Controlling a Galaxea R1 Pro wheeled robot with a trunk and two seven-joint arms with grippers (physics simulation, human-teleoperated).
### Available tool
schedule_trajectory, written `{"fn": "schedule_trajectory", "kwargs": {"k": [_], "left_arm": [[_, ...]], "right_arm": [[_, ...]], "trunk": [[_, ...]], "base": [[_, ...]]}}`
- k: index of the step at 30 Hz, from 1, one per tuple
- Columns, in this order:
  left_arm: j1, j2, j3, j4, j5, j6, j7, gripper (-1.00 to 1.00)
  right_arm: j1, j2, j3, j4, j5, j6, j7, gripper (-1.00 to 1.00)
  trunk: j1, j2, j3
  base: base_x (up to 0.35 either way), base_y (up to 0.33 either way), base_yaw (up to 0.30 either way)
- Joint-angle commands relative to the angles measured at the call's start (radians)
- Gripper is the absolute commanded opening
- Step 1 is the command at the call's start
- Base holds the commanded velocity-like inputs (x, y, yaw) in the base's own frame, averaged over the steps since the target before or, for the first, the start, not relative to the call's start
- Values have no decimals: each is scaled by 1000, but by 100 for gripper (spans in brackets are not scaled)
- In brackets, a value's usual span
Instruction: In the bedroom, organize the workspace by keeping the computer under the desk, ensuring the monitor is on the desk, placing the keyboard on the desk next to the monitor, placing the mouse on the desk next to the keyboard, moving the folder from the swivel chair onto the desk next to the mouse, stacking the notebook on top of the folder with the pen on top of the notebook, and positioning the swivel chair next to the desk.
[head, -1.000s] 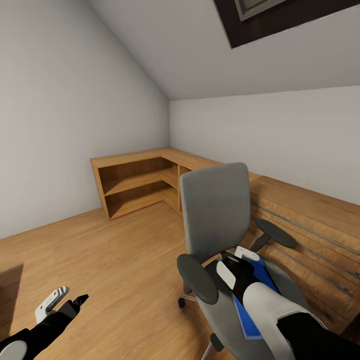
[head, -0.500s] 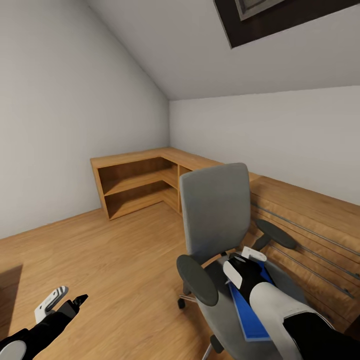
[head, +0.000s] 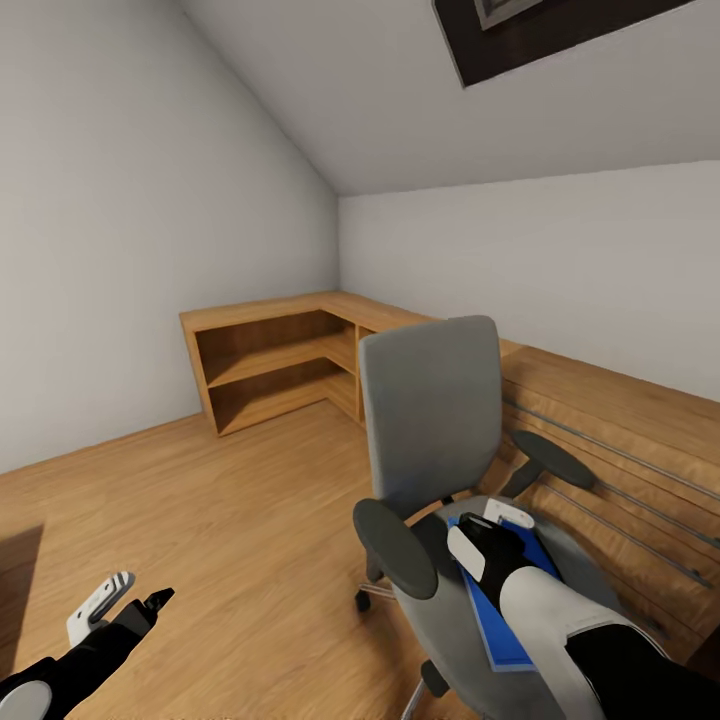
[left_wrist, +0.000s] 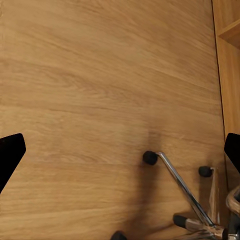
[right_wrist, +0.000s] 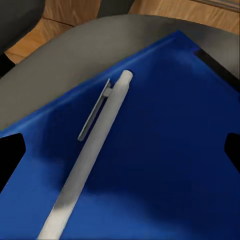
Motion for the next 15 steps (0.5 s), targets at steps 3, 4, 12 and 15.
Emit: {"fn": "schedule_trajectory", "kwargs": {"k": [3,4,12,15], "left_arm": [[0,0,1,-2,11,2,9,100],[0,0,1,-2,11,1,8,100],[0,0,1,-2,11,1,9,100],[0,0,1,-2,11,1,8,100]], "right_arm": [[-1,0,9,0,-8,13,-5,100],[-1,0,9,0,-8,15,-5,100],[-1,1,9,0,-7,19,-5,100],[-1,1,9,-1,-5,19,-5,100]], "trunk": [[4,-8,-4],[4,-8,-4],[12,-22,-10],[12,-22,-10]], "base": [[0,0,0],[0,0,0],[0,0,0],[0,0,0]]}}
